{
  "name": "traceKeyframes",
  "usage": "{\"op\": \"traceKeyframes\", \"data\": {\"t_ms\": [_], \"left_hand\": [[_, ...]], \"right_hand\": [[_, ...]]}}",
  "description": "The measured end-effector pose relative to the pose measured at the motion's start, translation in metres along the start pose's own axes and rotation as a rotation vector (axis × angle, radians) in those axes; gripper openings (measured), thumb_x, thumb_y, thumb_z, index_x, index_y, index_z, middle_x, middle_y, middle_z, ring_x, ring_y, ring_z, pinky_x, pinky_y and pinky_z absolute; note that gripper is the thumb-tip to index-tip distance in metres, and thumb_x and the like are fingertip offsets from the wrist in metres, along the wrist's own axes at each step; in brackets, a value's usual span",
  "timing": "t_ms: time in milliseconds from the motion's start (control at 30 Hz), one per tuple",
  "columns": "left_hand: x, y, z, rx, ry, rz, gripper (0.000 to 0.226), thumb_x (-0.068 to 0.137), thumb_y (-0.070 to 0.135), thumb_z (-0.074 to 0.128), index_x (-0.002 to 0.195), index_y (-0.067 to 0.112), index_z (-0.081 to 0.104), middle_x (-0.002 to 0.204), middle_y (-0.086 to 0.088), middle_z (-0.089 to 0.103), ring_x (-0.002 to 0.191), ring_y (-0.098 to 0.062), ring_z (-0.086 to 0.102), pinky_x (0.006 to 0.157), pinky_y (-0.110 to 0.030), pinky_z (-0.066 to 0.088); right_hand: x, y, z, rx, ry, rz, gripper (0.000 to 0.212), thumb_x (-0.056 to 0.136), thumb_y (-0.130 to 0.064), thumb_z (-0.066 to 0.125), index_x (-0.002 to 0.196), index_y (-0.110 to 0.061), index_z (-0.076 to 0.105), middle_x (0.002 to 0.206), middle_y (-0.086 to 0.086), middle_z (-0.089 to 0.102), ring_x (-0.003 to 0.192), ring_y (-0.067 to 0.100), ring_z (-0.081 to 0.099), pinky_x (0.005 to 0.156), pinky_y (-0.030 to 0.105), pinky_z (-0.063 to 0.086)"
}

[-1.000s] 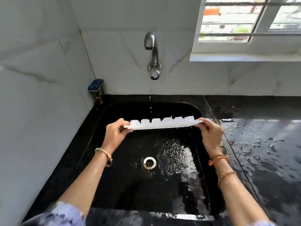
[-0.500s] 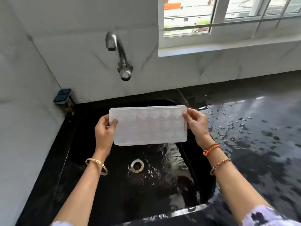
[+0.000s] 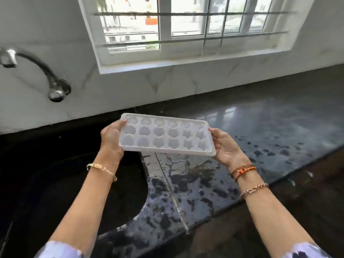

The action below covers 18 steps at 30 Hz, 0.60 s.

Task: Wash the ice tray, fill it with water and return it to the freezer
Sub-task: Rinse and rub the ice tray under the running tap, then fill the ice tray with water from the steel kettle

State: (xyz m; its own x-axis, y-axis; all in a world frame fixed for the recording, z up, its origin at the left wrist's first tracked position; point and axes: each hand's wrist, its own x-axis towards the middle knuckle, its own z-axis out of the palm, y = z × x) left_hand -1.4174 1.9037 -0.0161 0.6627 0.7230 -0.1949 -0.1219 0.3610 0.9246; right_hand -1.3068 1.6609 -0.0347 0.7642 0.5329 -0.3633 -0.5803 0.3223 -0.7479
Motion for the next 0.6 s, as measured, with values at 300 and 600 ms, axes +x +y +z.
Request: {"op": "traceKeyframes", "data": {"t_ms": [300, 600], "left_hand": [[-0.074, -0.084, 0.191, 0.011, -0.177, -0.212, 0.011, 0.089, 0.016, 0.052, 0.082, 0.010, 0.057, 0.082, -0.006, 0.057, 0.068, -0.021, 0.055, 0.067, -0.036, 0.049], [-0.109, -0.175, 0.384, 0.073, -0.243, -0.257, 0.014, 0.084, 0.015, 0.059, 0.070, 0.015, 0.056, 0.080, -0.001, 0.056, 0.065, -0.016, 0.053, 0.061, -0.031, 0.047]], "right_hand": [[-0.074, -0.110, -0.166, -0.020, 0.236, -0.221, 0.025, 0.094, -0.013, 0.039, 0.099, 0.001, 0.059, 0.078, 0.013, 0.064, 0.057, 0.019, 0.047, 0.040, 0.014, 0.029], [-0.102, -0.199, -0.319, 0.148, 0.459, -0.382, 0.017, 0.093, -0.008, 0.045, 0.084, -0.006, 0.060, 0.085, 0.008, 0.064, 0.074, 0.018, 0.063, 0.053, 0.023, 0.054]]}}
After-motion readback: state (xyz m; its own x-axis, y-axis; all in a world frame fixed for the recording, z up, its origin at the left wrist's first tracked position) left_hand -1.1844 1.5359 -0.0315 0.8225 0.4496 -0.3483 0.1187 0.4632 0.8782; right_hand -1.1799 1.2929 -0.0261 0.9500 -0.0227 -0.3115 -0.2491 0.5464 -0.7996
